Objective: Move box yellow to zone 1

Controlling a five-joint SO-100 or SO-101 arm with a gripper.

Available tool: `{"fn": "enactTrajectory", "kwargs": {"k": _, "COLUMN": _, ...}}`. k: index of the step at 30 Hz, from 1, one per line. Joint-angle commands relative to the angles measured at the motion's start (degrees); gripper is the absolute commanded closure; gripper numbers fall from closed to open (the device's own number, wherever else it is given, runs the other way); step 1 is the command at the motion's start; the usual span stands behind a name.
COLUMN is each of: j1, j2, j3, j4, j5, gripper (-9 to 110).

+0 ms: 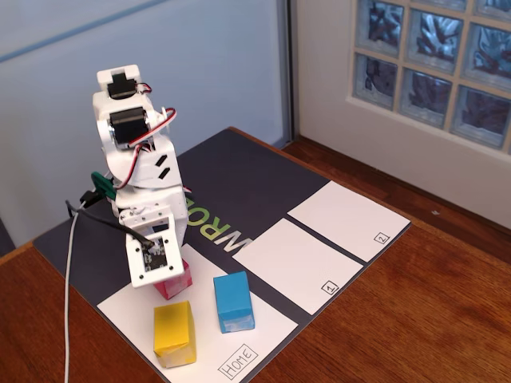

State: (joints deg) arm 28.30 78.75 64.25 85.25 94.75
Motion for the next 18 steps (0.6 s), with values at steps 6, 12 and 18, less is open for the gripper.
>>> {"fn": "enactTrajectory", "kwargs": {"k": 6, "j1": 0.4, "j2": -8.0, "j3": -5.5, "j4": -2.5, "j5": -1.3, "gripper": 102}}
{"fn": "enactTrajectory", "kwargs": {"k": 12, "j1": 1.4, "j2": -13.4, "j3": -9.4, "j4": -3.0, "j5": -4.0, "gripper": 102}}
{"fn": "enactTrajectory", "kwargs": {"k": 18, "j1": 2.2, "j2": -18.5, "j3": -14.9, "j4": -2.9, "j5": -3.9, "gripper": 98}}
